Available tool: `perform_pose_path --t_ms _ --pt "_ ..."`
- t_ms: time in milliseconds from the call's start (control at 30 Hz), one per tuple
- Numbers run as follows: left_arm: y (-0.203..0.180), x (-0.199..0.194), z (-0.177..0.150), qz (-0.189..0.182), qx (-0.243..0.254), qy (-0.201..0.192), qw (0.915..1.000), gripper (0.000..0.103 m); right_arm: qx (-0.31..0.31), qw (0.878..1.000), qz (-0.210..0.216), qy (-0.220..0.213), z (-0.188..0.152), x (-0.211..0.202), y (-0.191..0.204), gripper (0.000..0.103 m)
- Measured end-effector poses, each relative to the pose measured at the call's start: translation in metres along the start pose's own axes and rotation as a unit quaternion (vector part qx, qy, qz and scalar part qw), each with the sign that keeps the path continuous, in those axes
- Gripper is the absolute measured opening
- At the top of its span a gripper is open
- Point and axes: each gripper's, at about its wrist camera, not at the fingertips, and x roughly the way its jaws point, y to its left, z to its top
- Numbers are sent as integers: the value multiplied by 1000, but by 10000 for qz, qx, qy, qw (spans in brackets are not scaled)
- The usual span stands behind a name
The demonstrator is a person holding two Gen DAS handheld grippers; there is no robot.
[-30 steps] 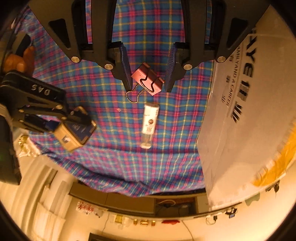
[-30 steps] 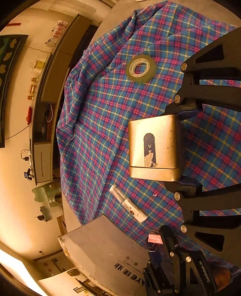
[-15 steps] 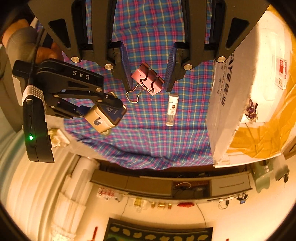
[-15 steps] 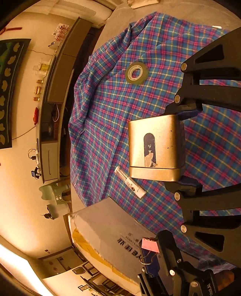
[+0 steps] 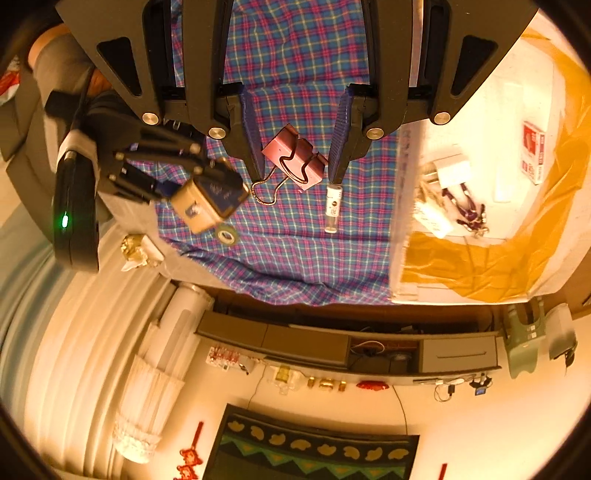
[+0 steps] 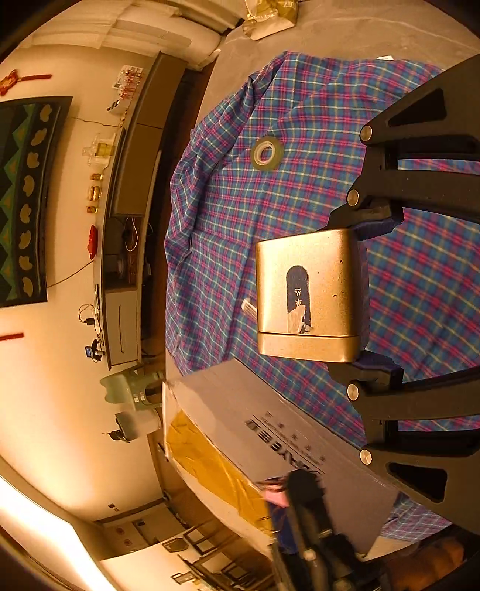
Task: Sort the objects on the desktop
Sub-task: 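Carry the binder clip with the left tool while the right tool carries the tin toward the box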
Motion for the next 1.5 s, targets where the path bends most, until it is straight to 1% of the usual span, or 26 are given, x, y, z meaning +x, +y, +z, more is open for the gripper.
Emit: perform_pose_path --t_ms 67,200,400,633,1133,1333,1500 --pt "6 -9 -1 -18 -27 -54 10000 37 -73 9999 -107 -11 -6 -4 9 51" --pt "19 -27 -1 -45 -74 -190 9998 37 39 9999 -148 -76 -23 -15 23 51" --pt "38 -49 0 -112 -213 -366 9990 37 181 9998 -78 -84 -45 -28 45 51" --pt "57 -72 1 -152 -405 -576 9974 37 0 10000 10 -61 -57 -46 78 51" --pt "90 -106 1 -201 -775 -931 9924 37 -378 9985 55 -393 -36 -94 130 51" --pt "104 -116 -2 -159 -910 -1021 9905 37 -594 9970 95 -488 -24 -103 152 51" --pt "123 -125 -4 -76 -1086 -1096 9880 37 -763 9957 179 -495 -14 -102 169 51"
